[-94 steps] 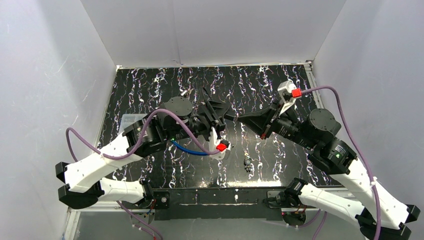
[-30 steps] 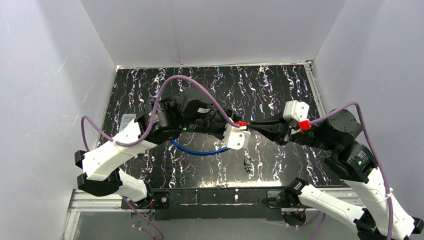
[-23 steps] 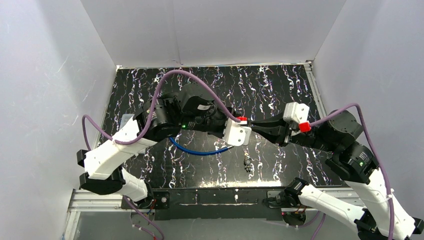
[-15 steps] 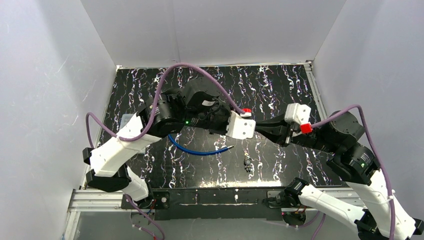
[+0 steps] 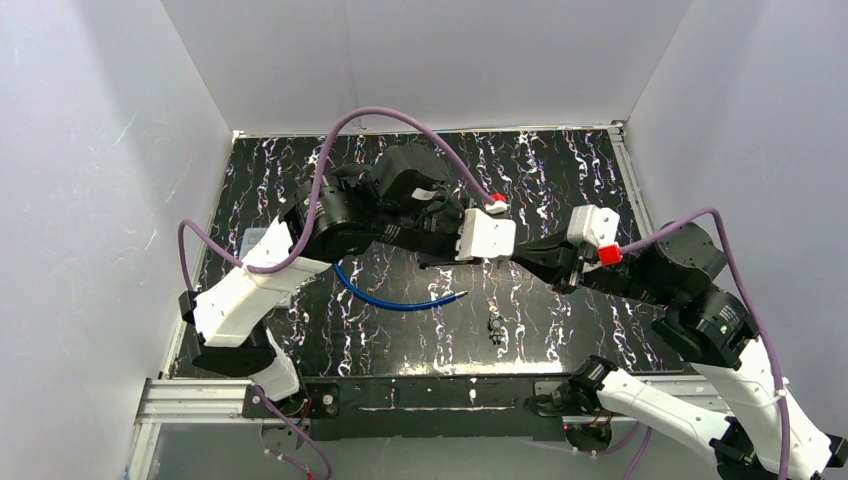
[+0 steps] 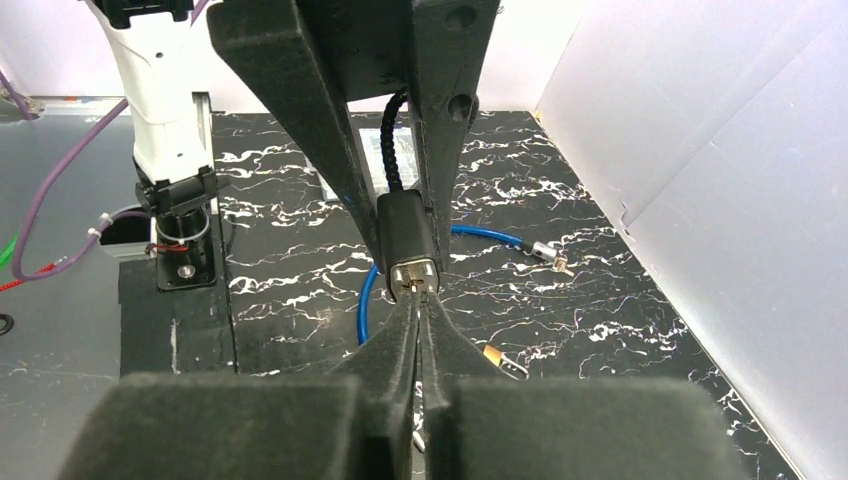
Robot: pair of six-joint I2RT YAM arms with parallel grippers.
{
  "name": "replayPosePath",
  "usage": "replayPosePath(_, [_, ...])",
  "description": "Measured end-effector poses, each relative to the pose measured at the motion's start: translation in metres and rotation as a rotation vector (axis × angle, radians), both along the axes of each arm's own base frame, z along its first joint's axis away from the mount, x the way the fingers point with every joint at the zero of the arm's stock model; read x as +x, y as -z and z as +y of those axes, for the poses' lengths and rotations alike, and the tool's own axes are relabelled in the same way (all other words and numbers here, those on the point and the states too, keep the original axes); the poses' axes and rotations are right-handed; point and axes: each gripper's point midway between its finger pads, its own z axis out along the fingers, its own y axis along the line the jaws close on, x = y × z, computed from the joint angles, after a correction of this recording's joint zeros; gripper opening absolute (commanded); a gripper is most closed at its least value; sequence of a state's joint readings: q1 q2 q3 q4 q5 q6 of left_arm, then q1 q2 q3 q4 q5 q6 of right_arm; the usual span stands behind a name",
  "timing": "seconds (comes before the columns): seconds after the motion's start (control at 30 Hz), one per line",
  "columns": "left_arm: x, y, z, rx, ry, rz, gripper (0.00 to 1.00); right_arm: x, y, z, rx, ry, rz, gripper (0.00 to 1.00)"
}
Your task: Unlock with the key
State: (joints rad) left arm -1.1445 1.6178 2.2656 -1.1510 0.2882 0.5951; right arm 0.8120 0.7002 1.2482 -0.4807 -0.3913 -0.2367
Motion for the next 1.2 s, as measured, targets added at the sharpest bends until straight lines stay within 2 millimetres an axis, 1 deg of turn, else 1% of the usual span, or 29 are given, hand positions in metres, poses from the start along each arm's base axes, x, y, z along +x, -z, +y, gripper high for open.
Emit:
replayPosePath(0.13, [-0.002,-0.003,0.002,-0.020,-0.026,0.122,0.00,0.001,-0.002,0.000,0.008,0.006,-0.002,0.12])
replayPosePath(0.3, [-0.001,-0.004,0.004,-0.037,-0.042,0.207,0.00,0.005,0.000,-0.001,0.008,0.030,0.011,0.12])
replayPosePath(0.43, [-0.004,-0.006,0.003,-0.053,-0.021,0.226,0.00,0.008,0.015,0.000,-0.024,0.044,0.052,0.13])
replayPosePath(0.57, [-0.009,-0.011,0.000,-0.073,0.015,0.235,0.00,0.013,0.033,0.001,-0.070,0.058,0.095,0.11])
replayPosePath(0.6, [-0.010,-0.011,-0.001,-0.075,0.023,0.236,0.00,0.014,0.035,0.002,-0.076,0.060,0.102,0.13])
replayPosePath(0.63, [-0.011,-0.011,-0.001,-0.077,0.029,0.236,0.00,0.014,0.037,0.002,-0.079,0.061,0.105,0.16])
replayPosePath(0.7, [-0.012,-0.012,-0.001,-0.078,0.036,0.233,0.00,0.014,0.038,0.002,-0.080,0.062,0.110,0.26])
replayPosePath(0.77, [-0.011,-0.012,-0.001,-0.079,0.039,0.229,0.00,0.013,0.038,0.001,-0.081,0.062,0.115,0.31])
replayPosePath(0.93, [-0.011,-0.012,-0.001,-0.082,0.046,0.215,0.00,0.006,0.038,-0.006,-0.088,0.061,0.108,0.34])
replayPosePath(1.1, [-0.010,-0.011,0.001,-0.081,0.047,0.202,0.00,0.001,0.027,-0.017,-0.077,0.076,0.079,0.34])
replayPosePath(1.2, [-0.009,-0.005,0.002,-0.069,0.047,0.191,0.00,-0.003,0.019,-0.021,-0.066,0.075,0.064,0.35])
